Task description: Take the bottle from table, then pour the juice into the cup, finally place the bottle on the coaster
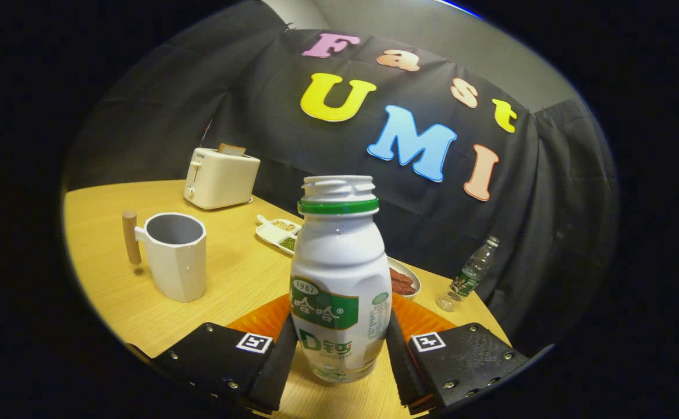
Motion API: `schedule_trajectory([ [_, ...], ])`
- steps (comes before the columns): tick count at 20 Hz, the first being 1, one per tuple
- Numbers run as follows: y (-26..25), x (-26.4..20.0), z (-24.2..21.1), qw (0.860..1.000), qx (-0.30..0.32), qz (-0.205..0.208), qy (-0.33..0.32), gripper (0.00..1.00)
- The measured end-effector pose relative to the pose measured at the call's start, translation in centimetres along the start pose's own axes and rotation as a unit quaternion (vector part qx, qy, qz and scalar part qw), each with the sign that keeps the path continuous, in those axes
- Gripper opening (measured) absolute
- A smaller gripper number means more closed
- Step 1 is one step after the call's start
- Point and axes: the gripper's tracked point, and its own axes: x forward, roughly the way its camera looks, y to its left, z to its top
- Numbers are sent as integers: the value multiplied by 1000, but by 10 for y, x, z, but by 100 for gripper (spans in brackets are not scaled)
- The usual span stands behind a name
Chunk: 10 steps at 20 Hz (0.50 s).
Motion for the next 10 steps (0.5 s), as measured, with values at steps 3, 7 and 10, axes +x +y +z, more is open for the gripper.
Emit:
schedule_trajectory([
  [3, 10, 4, 6, 999, -35, 7, -4, 72],
  [7, 27, 8, 12, 997, -67, 23, -9, 72],
  [10, 28, 12, 18, 994, -110, 17, -12, 73],
])
